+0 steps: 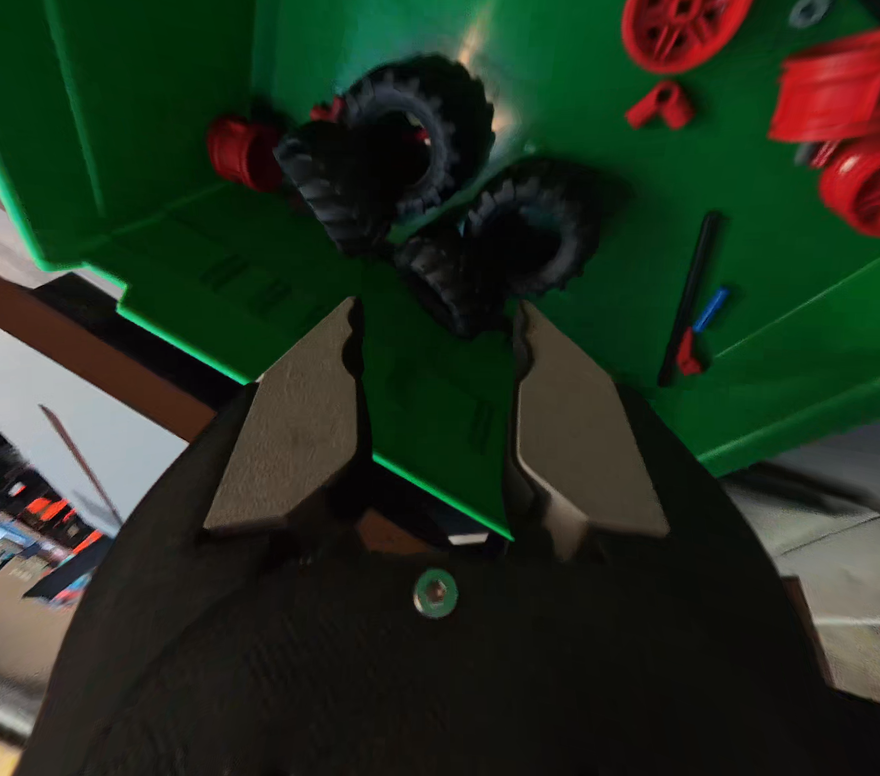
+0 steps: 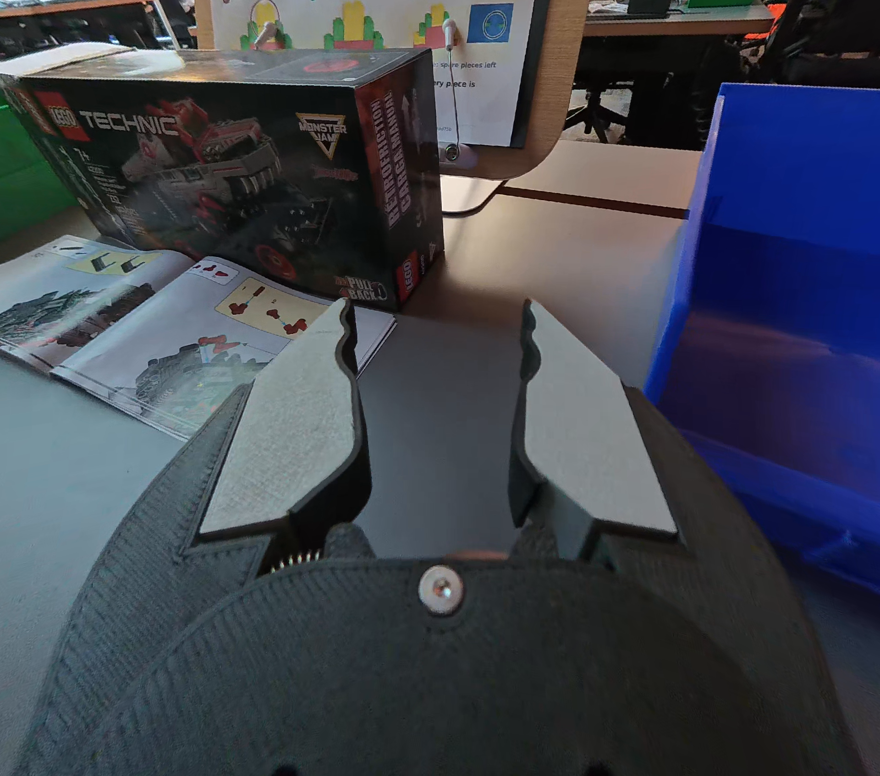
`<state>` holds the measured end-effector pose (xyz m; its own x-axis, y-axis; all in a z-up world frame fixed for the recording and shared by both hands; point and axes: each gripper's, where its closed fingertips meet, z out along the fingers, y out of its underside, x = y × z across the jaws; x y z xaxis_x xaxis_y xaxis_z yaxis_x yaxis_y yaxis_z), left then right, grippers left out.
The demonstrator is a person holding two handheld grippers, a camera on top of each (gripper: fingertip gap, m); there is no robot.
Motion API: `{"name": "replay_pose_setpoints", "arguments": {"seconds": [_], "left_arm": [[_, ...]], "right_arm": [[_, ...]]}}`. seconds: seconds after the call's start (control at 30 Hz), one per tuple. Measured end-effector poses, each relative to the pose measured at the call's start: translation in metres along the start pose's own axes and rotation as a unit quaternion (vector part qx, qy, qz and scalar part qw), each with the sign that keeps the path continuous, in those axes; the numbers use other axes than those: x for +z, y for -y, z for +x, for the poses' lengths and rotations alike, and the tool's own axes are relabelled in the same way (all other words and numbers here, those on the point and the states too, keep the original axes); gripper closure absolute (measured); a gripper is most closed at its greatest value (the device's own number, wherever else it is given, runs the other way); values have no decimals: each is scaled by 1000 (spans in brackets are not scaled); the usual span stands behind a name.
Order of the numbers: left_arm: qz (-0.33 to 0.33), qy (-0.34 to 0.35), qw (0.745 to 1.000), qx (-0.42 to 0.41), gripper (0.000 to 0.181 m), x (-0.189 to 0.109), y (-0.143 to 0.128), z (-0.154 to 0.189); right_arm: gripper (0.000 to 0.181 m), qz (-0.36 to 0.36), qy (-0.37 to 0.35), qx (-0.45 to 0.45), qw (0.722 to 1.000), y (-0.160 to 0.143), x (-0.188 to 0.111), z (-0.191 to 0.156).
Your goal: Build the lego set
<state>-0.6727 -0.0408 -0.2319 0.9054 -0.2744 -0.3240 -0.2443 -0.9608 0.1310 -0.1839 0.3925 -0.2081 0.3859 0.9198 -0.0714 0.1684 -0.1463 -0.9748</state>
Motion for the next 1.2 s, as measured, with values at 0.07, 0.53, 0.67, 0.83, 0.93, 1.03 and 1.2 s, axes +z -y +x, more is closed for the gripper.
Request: {"name": "replay_pose_setpoints", "arguments": {"seconds": [0.07, 0.53, 0.67, 0.83, 0.93, 1.03, 1.2], "left_arm": [[-38, -20, 999, 31, 122, 10, -11, 13], [219, -34, 972, -79, 157, -34, 51, -15], [272, -120, 954, -42, 151, -50, 62, 35], [265, -128, 956, -22, 148, -45, 53, 60], [272, -89, 958, -36, 159, -50, 41, 51], [334, 1, 940, -72, 167, -70, 39, 20], [410, 23, 895, -173, 158, -97, 31, -19]], "right_arm": [[114, -1, 0, -4, 1000, 0, 0, -1], [115, 3, 13, 0, 1000, 1, -1, -3], [115, 0, 11, -3, 1000, 0, 0, -3], [115, -2, 10, 0, 1000, 0, 1, -2], [115, -4, 9, -9, 1000, -1, 1, -4], [114, -9, 8, -15, 1000, -2, 2, -5], [114, -10, 1, -16, 1000, -2, 2, -3]]}}
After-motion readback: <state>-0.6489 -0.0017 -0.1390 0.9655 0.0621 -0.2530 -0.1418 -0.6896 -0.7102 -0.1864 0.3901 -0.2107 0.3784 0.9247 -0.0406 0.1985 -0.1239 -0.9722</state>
